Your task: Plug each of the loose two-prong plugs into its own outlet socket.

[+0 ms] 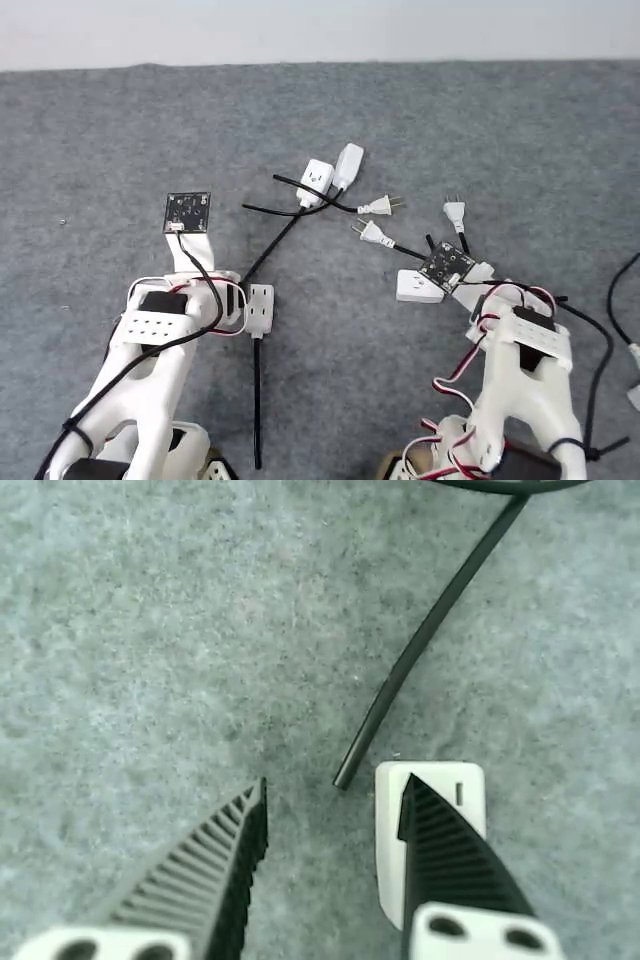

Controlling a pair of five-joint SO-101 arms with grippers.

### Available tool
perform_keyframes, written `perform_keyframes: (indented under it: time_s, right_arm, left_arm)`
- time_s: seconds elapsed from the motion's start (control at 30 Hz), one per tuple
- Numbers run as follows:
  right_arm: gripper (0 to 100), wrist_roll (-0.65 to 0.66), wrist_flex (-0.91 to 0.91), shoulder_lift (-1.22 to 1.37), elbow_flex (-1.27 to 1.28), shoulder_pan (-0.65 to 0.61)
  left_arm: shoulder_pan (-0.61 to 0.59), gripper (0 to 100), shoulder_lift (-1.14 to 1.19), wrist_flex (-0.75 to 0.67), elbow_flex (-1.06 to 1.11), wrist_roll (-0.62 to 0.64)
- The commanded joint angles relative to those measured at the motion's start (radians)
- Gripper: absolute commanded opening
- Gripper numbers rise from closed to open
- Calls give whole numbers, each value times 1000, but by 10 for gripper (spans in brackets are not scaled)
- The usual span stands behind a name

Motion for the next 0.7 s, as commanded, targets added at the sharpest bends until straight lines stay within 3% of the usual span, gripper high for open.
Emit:
perform_keyframes:
  time_s: [0.0, 0.07, 0.17, 0.33, 0.53, 0.67]
  right_arm:
    - [9, -55, -16, -31, -23, 10]
    - [9, -98, 25, -56, -37, -13]
    - [9, -160, 232, -134, -78, -81]
    - [9, -454, 542, -331, -163, -271]
    - [9, -856, 674, -443, -176, -476]
    - [9, -1036, 665, -351, -176, -595]
  left_arm:
    - [-6, 203, 2, -21, -45, -8]
    - [-6, 203, 2, -21, -45, -8]
    - [-5, 203, 2, -21, -45, -8]
    - [-8, 203, 2, -21, -45, -8]
    - [-8, 203, 2, -21, -45, -8]
    - [-8, 203, 2, -21, -45, -8]
